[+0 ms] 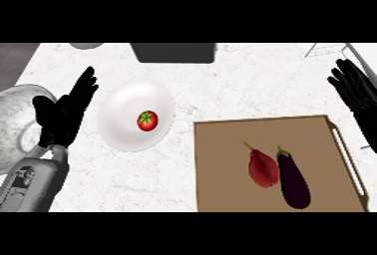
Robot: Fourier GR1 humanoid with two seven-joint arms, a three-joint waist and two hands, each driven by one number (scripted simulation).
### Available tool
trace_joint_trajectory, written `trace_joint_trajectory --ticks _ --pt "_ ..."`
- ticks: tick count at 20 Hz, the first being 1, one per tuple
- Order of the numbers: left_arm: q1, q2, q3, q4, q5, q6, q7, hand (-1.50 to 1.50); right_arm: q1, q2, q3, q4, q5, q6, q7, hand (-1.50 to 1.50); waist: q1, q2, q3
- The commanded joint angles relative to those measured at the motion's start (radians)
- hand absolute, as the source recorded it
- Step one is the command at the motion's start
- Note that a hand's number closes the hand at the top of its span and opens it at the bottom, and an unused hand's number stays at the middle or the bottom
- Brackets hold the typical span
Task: Pick the pear from the tray and place it in the tiered shelf
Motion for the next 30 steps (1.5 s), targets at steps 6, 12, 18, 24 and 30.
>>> trace_joint_trajectory --ticks 6,12,18,24,30 --pt "0.171 0.068 0.082 0.053 0.021 -0.032 -0.062 0.0 -0.128 0.24 0.369 0.102 0.454 -0.302 0.147 1.5 0.055 -0.03 -0.033" --pt "0.218 0.051 0.094 0.061 0.066 -0.058 -0.055 0.0 0.009 0.234 0.402 0.17 0.885 -0.664 0.279 -1.5 0.009 -0.04 -0.033" --pt "0.268 0.057 0.109 0.061 0.07 -0.075 -0.085 0.0 -0.034 0.426 0.615 0.221 1.291 -0.673 0.658 -1.5 -0.024 -0.046 -0.034" --pt "0.293 0.07 0.136 0.064 0.077 -0.076 -0.103 0.0 -0.138 0.424 0.632 0.236 1.554 -0.304 1.011 -1.5 -0.037 -0.054 -0.036" --pt "0.313 0.075 0.134 0.039 0.078 -0.092 -0.113 0.0 -0.18 0.548 0.68 0.259 1.489 0.159 1.175 -1.5 -0.015 -0.048 -0.033"
